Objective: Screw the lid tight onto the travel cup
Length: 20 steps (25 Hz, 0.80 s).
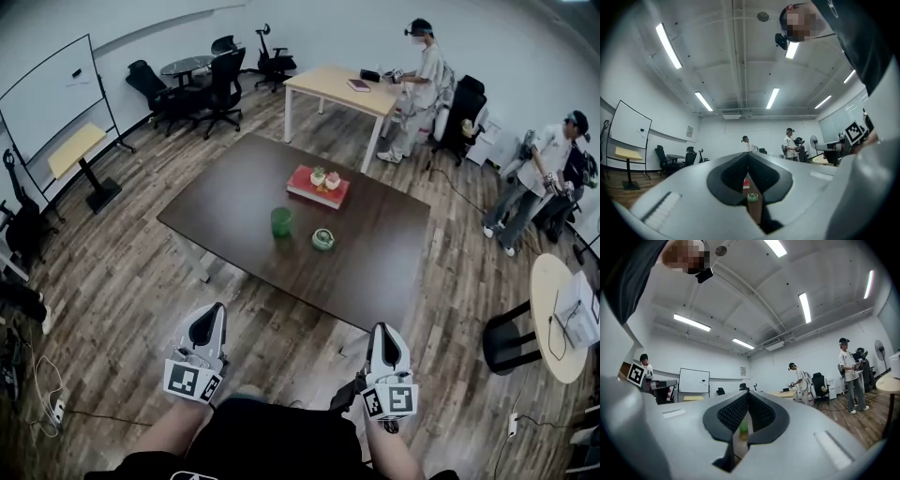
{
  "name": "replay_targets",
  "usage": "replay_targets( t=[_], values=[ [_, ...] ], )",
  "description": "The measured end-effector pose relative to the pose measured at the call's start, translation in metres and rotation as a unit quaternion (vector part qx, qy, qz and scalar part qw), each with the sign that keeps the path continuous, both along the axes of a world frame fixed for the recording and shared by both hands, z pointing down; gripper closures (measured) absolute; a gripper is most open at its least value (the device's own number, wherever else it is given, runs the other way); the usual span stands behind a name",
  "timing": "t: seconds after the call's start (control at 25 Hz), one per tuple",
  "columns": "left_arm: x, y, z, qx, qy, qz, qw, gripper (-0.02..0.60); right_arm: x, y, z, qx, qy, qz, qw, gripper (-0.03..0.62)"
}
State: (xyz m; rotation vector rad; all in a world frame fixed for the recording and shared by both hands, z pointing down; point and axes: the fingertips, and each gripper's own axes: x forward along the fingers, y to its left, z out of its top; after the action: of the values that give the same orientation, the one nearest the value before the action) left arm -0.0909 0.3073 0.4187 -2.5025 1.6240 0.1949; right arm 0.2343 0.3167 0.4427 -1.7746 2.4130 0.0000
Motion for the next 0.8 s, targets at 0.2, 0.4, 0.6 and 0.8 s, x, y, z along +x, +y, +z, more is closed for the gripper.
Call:
replay_targets(
  t=[0.2,0.4,0.6,0.8],
  values=[
    [0.016,-0.02,-0.002,-0.001,-0.012,-0.001,0.9999,0.581,0.009,-0.026,0.003,0.003,-0.016,-0.016,1.0,0.585],
    [0.014,-0.072,0.0,0.003,-0.006,0.004,1.0,0.581,0.01,-0.073,0.008,-0.005,-0.011,-0.015,1.0,0.583],
    [0.001,-0.153,0.009,0.01,0.013,0.022,0.9996,0.581,-0.011,-0.14,0.017,-0.034,0.007,-0.022,0.999,0.583],
    [-0.019,-0.247,0.011,0.01,0.026,0.049,0.9984,0.581,-0.03,-0.21,0.008,-0.028,0.038,0.017,0.999,0.585]
  ],
)
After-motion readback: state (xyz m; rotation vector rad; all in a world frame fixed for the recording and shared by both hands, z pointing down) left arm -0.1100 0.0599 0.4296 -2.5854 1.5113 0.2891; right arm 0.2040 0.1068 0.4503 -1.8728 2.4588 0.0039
